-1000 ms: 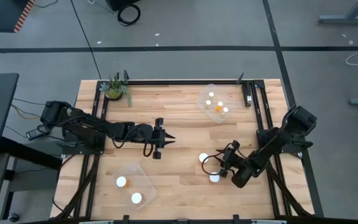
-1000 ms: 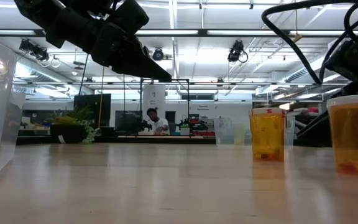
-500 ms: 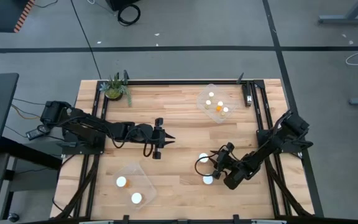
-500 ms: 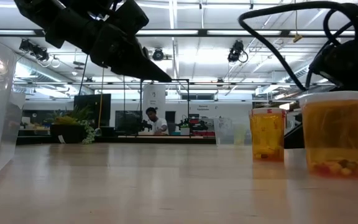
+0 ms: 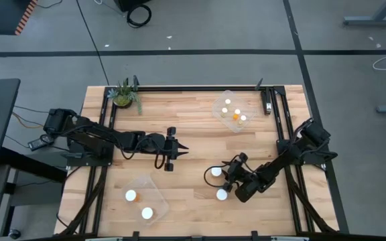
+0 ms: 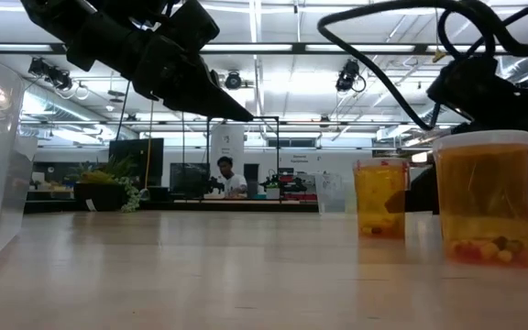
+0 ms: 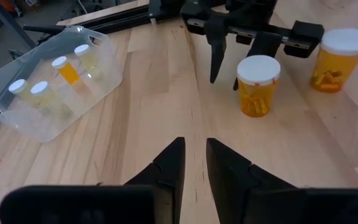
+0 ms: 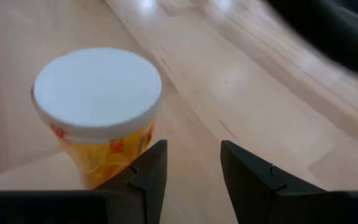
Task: Pick and place medicine bottles into bin by pill shape (circle, oval)
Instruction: Put the big orange pill bottle into the bottom transparent bin
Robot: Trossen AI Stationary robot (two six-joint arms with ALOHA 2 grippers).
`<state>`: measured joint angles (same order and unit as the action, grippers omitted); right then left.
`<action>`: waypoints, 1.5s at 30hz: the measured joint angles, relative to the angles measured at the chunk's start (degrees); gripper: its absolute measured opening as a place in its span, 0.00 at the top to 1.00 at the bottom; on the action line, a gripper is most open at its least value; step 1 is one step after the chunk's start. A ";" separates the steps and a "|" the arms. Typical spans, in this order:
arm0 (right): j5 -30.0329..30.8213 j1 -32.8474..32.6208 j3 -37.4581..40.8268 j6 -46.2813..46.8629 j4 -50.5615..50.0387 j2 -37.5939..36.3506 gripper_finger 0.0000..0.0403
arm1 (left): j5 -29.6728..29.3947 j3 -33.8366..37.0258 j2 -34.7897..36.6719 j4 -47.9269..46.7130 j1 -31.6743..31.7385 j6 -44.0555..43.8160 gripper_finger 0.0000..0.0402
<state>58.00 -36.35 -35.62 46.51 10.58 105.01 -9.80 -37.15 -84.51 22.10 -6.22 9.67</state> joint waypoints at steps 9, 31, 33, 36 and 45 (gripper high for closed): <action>-2.37 2.57 -2.43 -4.90 -0.07 0.00 0.61 | 0.00 0.00 0.00 0.11 0.00 0.01 0.81; -13.54 10.83 -3.16 -20.46 10.08 -0.02 0.61 | 0.64 0.00 0.00 -0.05 -0.29 -0.04 0.82; -13.54 10.89 -3.16 -21.65 9.45 -0.09 0.61 | 0.90 0.00 0.00 -0.25 -0.81 -0.15 0.81; -13.70 11.07 -3.16 -22.30 7.10 -1.21 0.61 | 1.08 0.00 0.00 -0.27 -1.94 -1.52 0.80; -13.35 11.09 1.52 -21.65 -5.29 -15.05 0.61 | 1.07 -7.22 -4.32 -8.36 -3.33 -4.58 0.78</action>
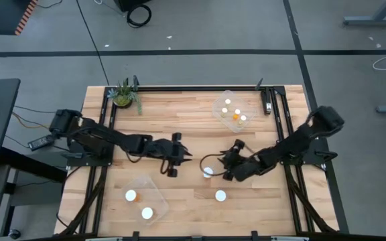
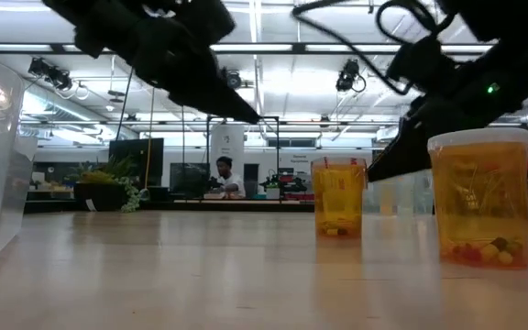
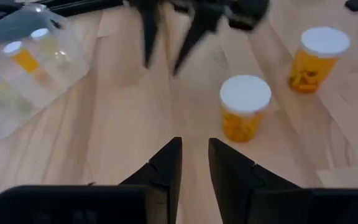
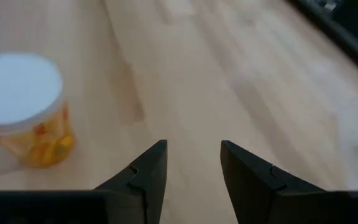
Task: Pick and place medicine bottles into bin by pill shape (circle, oval)
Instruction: Put the big orange pill bottle into the bottom transparent bin
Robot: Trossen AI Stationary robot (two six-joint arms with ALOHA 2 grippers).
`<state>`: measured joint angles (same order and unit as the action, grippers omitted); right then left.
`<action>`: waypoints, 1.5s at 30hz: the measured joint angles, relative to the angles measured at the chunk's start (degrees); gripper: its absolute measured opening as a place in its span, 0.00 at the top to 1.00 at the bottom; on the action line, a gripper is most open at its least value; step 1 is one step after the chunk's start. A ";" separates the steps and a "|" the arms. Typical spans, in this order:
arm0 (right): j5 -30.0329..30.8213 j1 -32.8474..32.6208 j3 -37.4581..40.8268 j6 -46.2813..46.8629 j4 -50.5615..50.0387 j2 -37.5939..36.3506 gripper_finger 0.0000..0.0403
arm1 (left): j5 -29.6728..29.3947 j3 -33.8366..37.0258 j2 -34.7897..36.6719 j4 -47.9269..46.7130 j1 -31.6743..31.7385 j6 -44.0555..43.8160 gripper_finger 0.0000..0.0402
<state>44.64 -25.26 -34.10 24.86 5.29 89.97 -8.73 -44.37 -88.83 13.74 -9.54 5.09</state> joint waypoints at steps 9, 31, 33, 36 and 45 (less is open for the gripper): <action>3.22 1.21 6.57 -8.48 -4.54 -19.66 0.61 | 0.06 -12.25 -11.78 -10.67 -0.30 0.51 0.75; 3.26 1.05 6.59 -14.68 -14.71 -32.68 0.61 | 3.91 -39.77 -28.48 -37.92 -3.95 -5.92 0.18; 3.36 0.36 6.61 -14.51 -13.14 -32.26 0.61 | 3.86 -40.61 -28.99 -37.22 -4.34 -5.91 0.16; 3.90 -0.70 6.66 -14.62 -13.21 -32.49 0.61 | 3.49 -41.98 -30.16 -35.96 -4.45 -5.91 0.15; 3.63 -2.10 6.59 -12.74 -13.12 -32.45 0.61 | 2.74 -41.87 -30.37 -37.72 -3.78 -7.70 0.17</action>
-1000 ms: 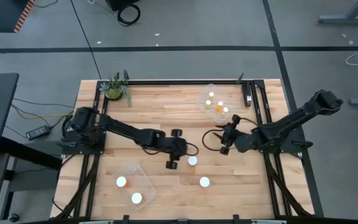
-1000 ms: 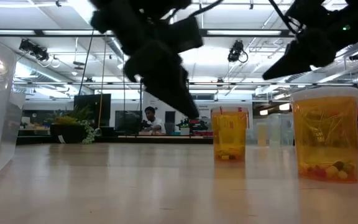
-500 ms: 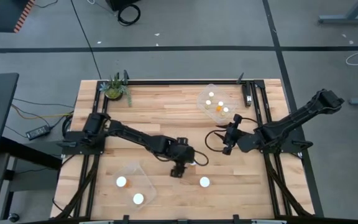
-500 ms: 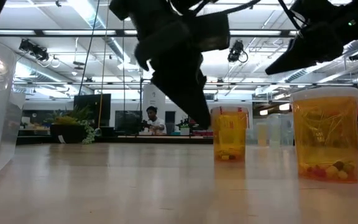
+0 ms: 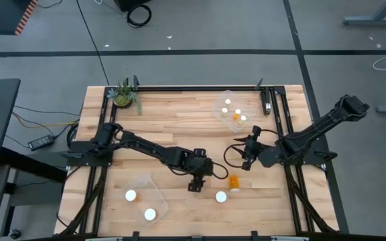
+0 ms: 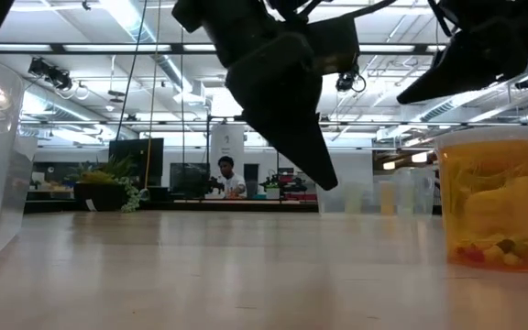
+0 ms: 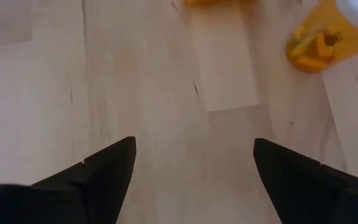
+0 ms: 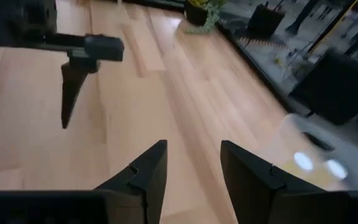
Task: Pick and place medicine bottles into bin by pill shape (circle, oval)
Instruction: Put the big orange pill bottle into the bottom transparent bin
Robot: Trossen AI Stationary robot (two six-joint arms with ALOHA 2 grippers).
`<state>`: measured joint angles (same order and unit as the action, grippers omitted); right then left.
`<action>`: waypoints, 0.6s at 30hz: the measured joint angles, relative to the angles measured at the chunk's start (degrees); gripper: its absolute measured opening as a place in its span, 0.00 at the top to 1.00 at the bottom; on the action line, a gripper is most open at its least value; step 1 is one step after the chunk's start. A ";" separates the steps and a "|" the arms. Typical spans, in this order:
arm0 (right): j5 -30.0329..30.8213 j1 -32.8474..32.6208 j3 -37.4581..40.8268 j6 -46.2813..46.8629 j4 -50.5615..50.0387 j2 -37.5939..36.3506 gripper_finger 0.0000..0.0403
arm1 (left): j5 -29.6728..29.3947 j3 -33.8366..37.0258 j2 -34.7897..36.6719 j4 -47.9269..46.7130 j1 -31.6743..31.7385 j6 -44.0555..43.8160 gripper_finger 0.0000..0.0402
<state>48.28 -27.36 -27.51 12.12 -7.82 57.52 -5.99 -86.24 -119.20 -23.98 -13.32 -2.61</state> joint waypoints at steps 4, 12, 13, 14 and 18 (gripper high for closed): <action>-7.15 0.51 -0.04 7.61 -3.04 0.02 0.61 | -0.01 -0.02 0.00 -0.24 -0.07 1.58 0.19; -14.76 -4.40 -8.70 38.01 -34.32 0.60 0.61 | 0.02 -0.09 0.02 -2.86 -0.38 1.82 0.22; -15.96 -4.79 -10.25 40.95 -38.27 0.97 0.61 | 0.00 -0.09 0.02 -2.88 -0.35 1.82 0.22; -17.66 -4.99 -11.55 43.33 -40.60 1.44 0.61 | 0.02 -0.09 0.02 -2.88 -0.35 1.82 0.23; -28.61 -4.86 -12.80 49.57 -44.51 5.66 0.61 | -0.01 -0.09 0.02 -3.04 -0.52 1.75 0.25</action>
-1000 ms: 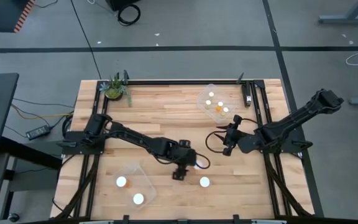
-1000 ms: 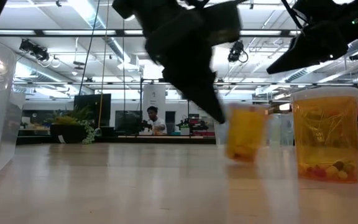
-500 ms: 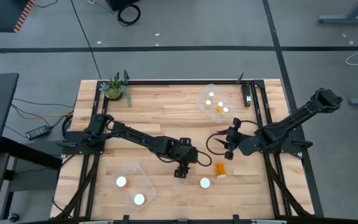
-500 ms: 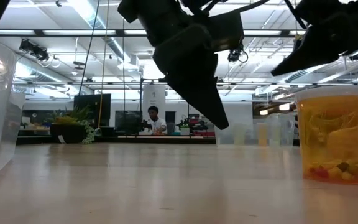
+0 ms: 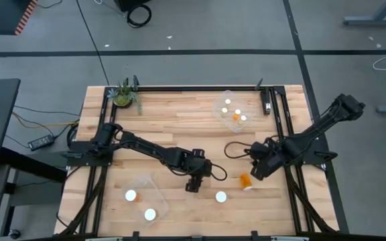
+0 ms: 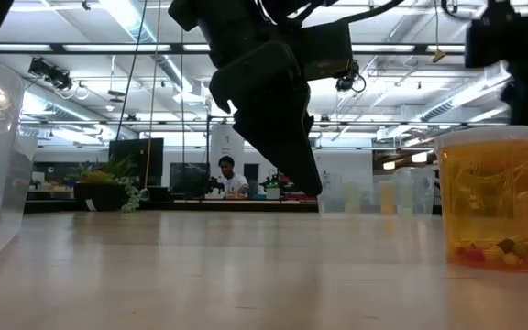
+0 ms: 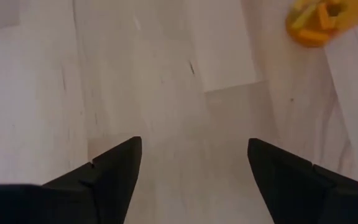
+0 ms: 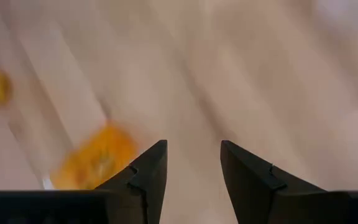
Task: Pick and place medicine bottles into bin by pill shape (circle, oval)
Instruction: Put the big orange pill bottle into the bottom transparent bin
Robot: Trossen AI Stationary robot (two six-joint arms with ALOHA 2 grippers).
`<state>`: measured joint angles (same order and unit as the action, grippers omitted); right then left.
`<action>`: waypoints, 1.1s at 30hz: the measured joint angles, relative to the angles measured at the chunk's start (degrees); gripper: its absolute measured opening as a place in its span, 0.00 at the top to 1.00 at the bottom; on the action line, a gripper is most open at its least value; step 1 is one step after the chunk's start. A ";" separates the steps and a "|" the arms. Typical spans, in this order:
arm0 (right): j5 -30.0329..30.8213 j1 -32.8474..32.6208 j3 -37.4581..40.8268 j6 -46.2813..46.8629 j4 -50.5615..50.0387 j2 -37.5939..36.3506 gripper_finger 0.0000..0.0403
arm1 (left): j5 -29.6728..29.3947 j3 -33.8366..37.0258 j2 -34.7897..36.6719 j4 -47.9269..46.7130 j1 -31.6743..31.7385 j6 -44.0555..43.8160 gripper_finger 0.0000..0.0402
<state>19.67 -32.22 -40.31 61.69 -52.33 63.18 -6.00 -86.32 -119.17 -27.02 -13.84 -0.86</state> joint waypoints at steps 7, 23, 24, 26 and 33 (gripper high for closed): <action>-16.50 -2.00 0.24 4.79 0.42 12.24 0.61 | 0.04 0.00 1.55 -2.26 -1.93 -0.22 0.29; -1.23 -0.91 -0.05 -7.10 30.88 23.70 0.61 | -0.36 0.02 7.05 -9.52 -3.46 -1.98 0.41; 0.27 -0.33 -0.14 -7.59 30.81 23.60 0.61 | -0.34 0.02 7.10 -9.67 -3.68 -2.16 0.42; 1.45 0.07 -0.13 -8.30 29.20 22.54 0.61 | -0.35 0.02 7.13 -9.72 -3.83 -2.40 0.43; -0.90 -4.34 -0.13 -9.01 28.48 17.84 0.61 | -0.29 0.15 7.13 -10.48 -4.94 -3.02 0.45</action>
<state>18.77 -36.56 -40.45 52.69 -23.85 81.02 -6.29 -86.17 -112.05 -37.49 -18.78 -3.88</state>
